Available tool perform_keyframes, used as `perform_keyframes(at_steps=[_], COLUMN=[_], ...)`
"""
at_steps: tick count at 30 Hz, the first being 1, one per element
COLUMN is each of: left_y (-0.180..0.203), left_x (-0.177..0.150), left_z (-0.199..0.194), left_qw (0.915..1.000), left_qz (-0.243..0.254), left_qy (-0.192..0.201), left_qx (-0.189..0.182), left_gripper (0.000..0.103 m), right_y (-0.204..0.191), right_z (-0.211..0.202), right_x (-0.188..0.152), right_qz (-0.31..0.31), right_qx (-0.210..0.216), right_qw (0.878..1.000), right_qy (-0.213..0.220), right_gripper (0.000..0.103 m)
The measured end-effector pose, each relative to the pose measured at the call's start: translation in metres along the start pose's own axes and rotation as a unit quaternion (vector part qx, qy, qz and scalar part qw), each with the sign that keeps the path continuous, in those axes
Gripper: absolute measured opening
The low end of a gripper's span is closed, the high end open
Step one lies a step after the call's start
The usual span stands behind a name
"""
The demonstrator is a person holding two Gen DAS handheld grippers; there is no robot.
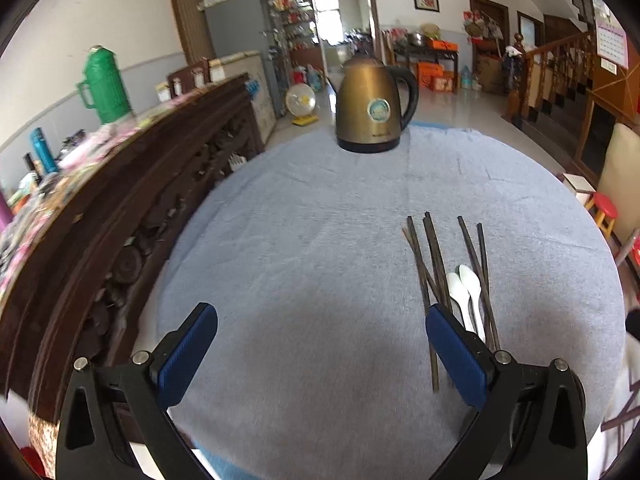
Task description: Organize utensils
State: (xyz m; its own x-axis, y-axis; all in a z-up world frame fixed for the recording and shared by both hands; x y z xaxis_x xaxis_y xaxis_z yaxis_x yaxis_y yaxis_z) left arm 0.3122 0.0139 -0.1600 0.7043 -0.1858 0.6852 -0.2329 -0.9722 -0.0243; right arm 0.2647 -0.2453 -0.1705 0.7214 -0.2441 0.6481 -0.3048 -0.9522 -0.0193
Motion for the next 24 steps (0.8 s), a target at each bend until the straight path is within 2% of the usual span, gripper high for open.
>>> perform_keyframes(at_steps=[2,4,7,8,12,15,17,19,21,24], left_y=[-0.001,-0.001,0.001,0.003,0.012,0.021,0.027,0.032,0.033,0.034], left_x=[0.009,0.014,0.021,0.023,0.031,0.038,0.042,0.048,0.053,0.060], left_z=[0.020,0.038,0.067,0.077,0.105,0.122,0.131,0.141,0.151,0.164], left_qw=[0.9998,0.9992,0.9970,0.9954,0.9898,0.9872,0.9847,0.9813,0.9790,0.9752], left_qz=[-0.002,-0.007,-0.020,-0.026,-0.039,-0.037,-0.039,-0.047,-0.053,-0.065], left_qy=[-0.016,-0.032,-0.059,-0.071,-0.099,-0.109,-0.117,-0.125,-0.133,-0.147], left_qx=[-0.013,-0.022,-0.044,-0.059,-0.095,-0.110,-0.123,-0.139,-0.145,-0.152], left_gripper=[0.103,0.102,0.087,0.079,0.062,0.051,0.047,0.047,0.047,0.047], right_y=[-0.003,-0.008,-0.018,-0.021,-0.032,-0.041,-0.044,-0.046,-0.049,-0.055], right_z=[0.020,0.045,0.091,0.107,0.163,0.191,0.203,0.214,0.225,0.239], right_x=[0.014,0.027,0.039,0.041,0.045,0.048,0.052,0.060,0.065,0.072], right_qz=[-0.002,-0.003,0.012,0.020,0.041,0.061,0.068,0.078,0.086,0.088], right_qx=[0.019,0.030,0.060,0.067,0.077,0.090,0.089,0.085,0.080,0.069], right_qw=[1.000,0.999,0.994,0.991,0.983,0.977,0.975,0.974,0.973,0.972], right_qy=[-0.020,-0.043,-0.095,-0.111,-0.159,-0.186,-0.190,-0.194,-0.197,-0.205], right_gripper=[0.098,0.089,0.071,0.069,0.049,0.043,0.041,0.039,0.034,0.033])
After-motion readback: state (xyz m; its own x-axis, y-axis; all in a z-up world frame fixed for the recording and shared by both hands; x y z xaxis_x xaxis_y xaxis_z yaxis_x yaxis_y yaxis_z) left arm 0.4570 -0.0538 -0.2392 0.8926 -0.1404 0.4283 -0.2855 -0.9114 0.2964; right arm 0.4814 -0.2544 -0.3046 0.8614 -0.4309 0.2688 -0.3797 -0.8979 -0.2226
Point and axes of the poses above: each gripper's, at about its wrist camera, not at the fingertips, and z roughly the way its jaws point, y to its right, x to its top, the point moved 10 cm from there along z, roughly the way its jaws point, and after that the axes turned 8 degrees about -x, right-handed, at the moved point
